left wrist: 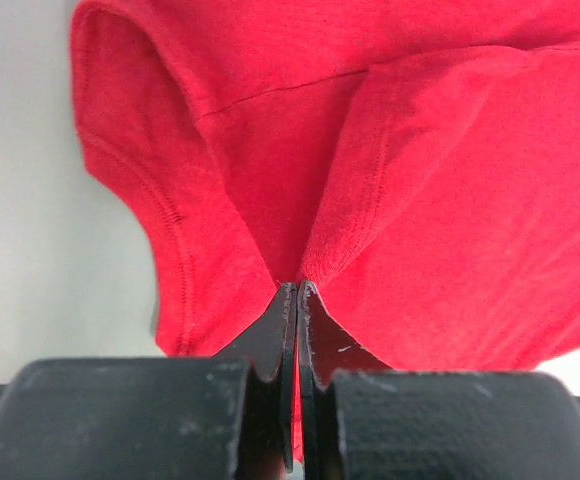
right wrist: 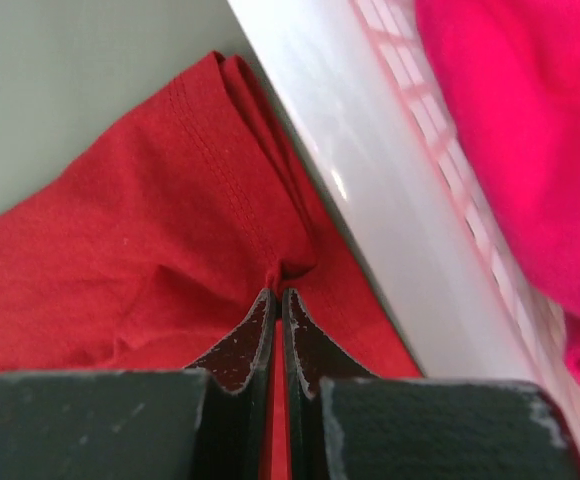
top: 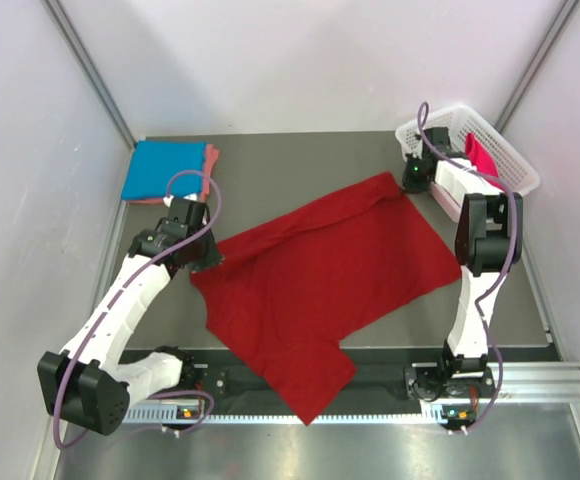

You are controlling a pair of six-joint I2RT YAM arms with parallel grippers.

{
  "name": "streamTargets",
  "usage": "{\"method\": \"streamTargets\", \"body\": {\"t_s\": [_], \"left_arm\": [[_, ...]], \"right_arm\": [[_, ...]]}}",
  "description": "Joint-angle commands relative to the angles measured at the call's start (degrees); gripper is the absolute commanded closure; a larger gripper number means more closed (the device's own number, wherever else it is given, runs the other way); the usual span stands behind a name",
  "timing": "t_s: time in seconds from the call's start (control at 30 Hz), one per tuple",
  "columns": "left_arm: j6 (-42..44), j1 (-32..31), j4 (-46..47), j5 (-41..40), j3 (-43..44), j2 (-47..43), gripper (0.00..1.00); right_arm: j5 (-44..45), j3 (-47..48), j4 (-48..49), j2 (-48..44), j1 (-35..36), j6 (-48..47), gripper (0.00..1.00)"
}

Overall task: Fold and stack the t-shirts
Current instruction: Fold the tshirt

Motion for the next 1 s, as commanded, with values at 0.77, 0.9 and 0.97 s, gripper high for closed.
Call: {"method": "streamTargets", "body": {"t_s": [0.77, 0.9, 0.97], "left_arm": [[1.41, -0.12, -4.99, -2.16, 1.02, -2.22, 1.0], [1.67, -0.12, -4.91, -2.25, 0.66, -2.05, 1.0], [1.59, -0.12, -5.17, -2.42, 0.66, -1.96, 1.0]], "right_arm": [[3.37, -2.29, 2.35, -5.78, -0.26, -2.05, 1.0], [3.28, -2.64, 2.35, -5.43, -0.26, -2.31, 1.0], [3.2, -2.91, 2.43, -5.34, -0.26, -2.32, 1.0]]}}
